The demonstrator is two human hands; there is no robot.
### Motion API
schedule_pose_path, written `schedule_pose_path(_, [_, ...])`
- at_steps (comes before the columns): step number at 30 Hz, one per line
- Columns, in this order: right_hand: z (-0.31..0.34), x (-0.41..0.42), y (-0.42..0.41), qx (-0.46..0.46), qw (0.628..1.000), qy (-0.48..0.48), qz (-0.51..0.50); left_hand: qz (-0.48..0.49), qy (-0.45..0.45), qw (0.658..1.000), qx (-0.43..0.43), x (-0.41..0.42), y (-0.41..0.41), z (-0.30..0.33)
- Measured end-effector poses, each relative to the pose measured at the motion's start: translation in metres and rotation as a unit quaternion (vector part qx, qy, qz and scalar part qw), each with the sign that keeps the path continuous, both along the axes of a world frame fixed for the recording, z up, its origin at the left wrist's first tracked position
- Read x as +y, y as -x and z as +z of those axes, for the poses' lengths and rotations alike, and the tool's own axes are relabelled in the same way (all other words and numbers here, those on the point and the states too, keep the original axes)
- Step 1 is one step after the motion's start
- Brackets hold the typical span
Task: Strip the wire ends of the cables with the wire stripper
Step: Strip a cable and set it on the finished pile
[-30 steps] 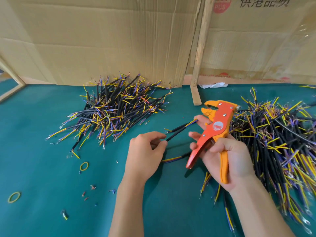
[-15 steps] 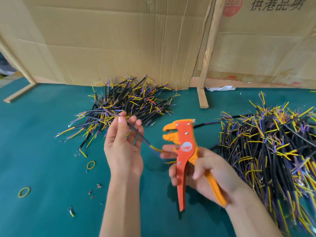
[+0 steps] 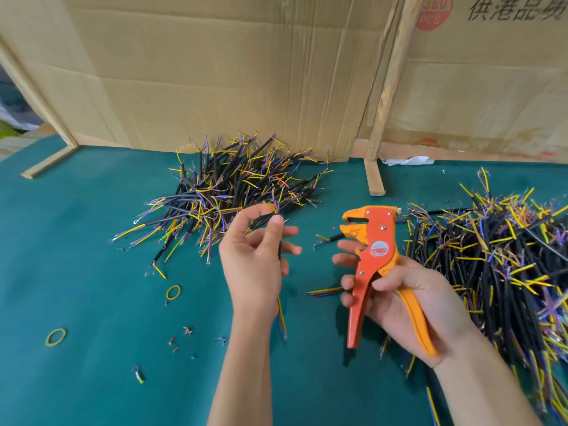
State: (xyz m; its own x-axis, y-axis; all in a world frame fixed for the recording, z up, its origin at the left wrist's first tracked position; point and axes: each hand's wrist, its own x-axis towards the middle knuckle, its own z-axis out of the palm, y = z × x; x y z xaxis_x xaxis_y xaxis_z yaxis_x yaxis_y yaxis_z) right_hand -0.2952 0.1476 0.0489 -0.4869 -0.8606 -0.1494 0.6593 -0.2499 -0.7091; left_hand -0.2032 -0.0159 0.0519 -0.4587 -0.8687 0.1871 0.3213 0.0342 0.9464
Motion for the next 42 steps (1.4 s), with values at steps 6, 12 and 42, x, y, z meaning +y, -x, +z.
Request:
schedule_pose_path(6, [0.002,0.003,0.002,-0.007,1.000,0.006,-0.027,-0.040,0.112,0.988,-0.101,0.009,0.008,-0.006])
schedule_pose_path(12, [0.006,0.006,0.000,0.034,0.998,-0.037,0.025,-0.015,0.205,0.967,-0.153,0.015,0.012,-0.011])
schedule_pose_path(42, [0.000,-0.003,-0.004,0.127,0.989,-0.053,-0.052,-0.088,0.222,0.954,-0.179,0.032,0.017,-0.007])
